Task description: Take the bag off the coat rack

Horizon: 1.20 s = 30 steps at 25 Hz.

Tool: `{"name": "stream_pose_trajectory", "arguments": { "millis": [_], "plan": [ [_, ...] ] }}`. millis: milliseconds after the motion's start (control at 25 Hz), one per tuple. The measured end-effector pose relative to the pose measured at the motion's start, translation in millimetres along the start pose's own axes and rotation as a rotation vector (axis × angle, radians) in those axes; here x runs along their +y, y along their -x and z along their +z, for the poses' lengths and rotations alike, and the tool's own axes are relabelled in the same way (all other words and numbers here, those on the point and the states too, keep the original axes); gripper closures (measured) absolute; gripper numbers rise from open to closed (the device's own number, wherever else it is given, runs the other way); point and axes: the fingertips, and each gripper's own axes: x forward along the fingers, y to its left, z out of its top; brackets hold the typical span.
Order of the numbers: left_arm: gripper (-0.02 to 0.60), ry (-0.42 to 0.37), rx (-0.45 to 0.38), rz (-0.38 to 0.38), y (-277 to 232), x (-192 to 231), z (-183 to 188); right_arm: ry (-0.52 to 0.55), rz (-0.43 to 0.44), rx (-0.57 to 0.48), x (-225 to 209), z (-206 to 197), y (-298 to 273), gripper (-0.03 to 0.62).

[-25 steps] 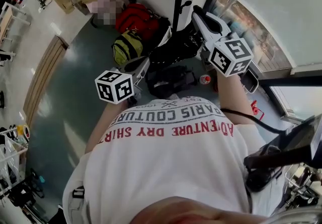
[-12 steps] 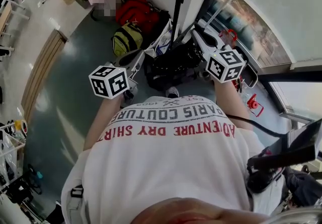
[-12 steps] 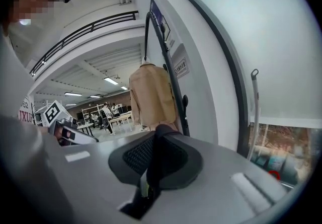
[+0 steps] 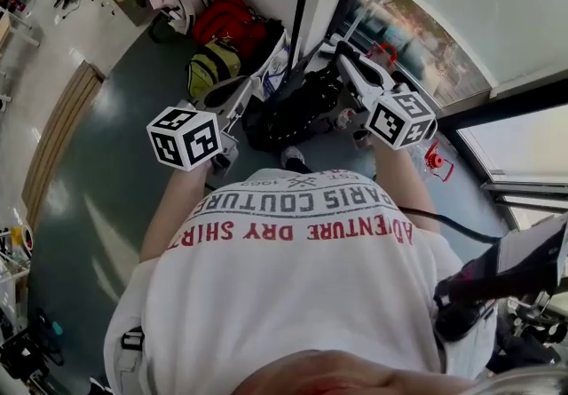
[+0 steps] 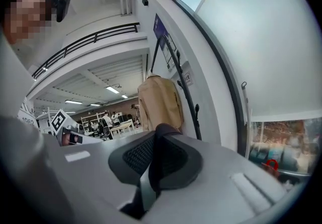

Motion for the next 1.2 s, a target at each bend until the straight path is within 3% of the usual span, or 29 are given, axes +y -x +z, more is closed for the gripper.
{"name": "stream_pose_trajectory", "arguments": {
  "millis": [240, 640, 1000, 1200],
  "plan": [
    [0.580, -0.014, -0.017, -0.045, 71.2, -52.6, -26.0, -0.012, 0.005, -0.033, 69.7, 9.4, 58.8, 0.576],
    [0.580, -0.032, -0.039, -0.018, 156.1, -140.4, -58.3, -0.036, 0.084, -0.003, 162.8, -21.9, 170.4, 0.576],
    [0.580, -0.060, -0.046, -0.027, 218.2, -302.4, -184.8, 0.005, 0.178, -0.005, 247.6, -93.2, 363.3, 0.576],
    [0.580, -0.067, -0.030, -0.012, 256.9, -382.2, -231.3, -0.008, 0.185, 0.027, 273.4, -117.6, 445.5, 0.576]
  ]
}}
